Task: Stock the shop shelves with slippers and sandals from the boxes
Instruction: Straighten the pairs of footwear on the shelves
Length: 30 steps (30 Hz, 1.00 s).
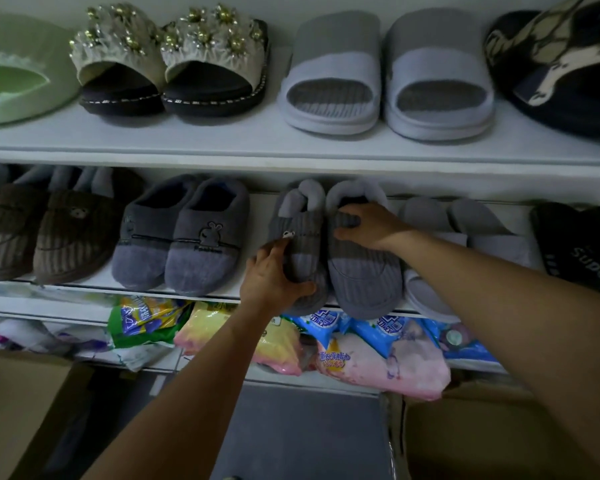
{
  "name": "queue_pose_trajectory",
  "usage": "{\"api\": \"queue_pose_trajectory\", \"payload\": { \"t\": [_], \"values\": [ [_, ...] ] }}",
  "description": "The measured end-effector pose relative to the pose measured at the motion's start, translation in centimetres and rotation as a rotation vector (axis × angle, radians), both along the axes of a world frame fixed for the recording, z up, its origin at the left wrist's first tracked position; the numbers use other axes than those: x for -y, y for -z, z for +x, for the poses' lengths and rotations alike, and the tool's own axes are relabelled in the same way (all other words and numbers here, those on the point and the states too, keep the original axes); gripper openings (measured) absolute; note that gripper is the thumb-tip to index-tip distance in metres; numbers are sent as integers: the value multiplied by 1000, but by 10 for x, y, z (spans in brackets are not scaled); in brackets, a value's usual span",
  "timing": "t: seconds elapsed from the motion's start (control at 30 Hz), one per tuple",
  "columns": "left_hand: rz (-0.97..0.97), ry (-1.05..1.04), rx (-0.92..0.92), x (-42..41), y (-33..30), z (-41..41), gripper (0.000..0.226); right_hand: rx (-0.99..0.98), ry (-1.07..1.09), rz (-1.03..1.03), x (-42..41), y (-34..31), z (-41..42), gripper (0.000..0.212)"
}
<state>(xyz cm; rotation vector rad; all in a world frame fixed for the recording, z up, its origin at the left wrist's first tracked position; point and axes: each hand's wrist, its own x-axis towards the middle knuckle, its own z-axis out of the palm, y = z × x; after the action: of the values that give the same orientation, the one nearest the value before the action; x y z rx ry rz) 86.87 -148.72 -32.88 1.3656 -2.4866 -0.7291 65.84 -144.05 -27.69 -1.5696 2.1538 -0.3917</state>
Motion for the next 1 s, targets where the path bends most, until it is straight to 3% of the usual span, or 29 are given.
{"api": "queue_pose_trajectory", "payload": {
  "t": [0.33,0.47,0.6,0.73,0.87,0.93,1.0],
  "values": [
    [16,27,29,-4,-9,-4,94,13,25,-52,-22,-7,3,62],
    [-139,-34,-135,-27,-18,-23,68,68,111,-203,-56,0,1,71],
    [-215,114,-333,-76,-27,-63,56,-120,159,-276,-111,13,-13,63],
    [-70,316,-397,-119,-22,-108,63,-275,329,-230,-161,24,-52,62],
    [38,462,-193,-145,-2,-140,100,-293,472,-112,-195,36,-96,75],
    [-13,534,37,-147,12,-154,119,-198,471,-35,-206,46,-112,80],
    [-79,550,186,-146,20,-166,124,-109,430,19,-213,55,-124,87]
  ]
}}
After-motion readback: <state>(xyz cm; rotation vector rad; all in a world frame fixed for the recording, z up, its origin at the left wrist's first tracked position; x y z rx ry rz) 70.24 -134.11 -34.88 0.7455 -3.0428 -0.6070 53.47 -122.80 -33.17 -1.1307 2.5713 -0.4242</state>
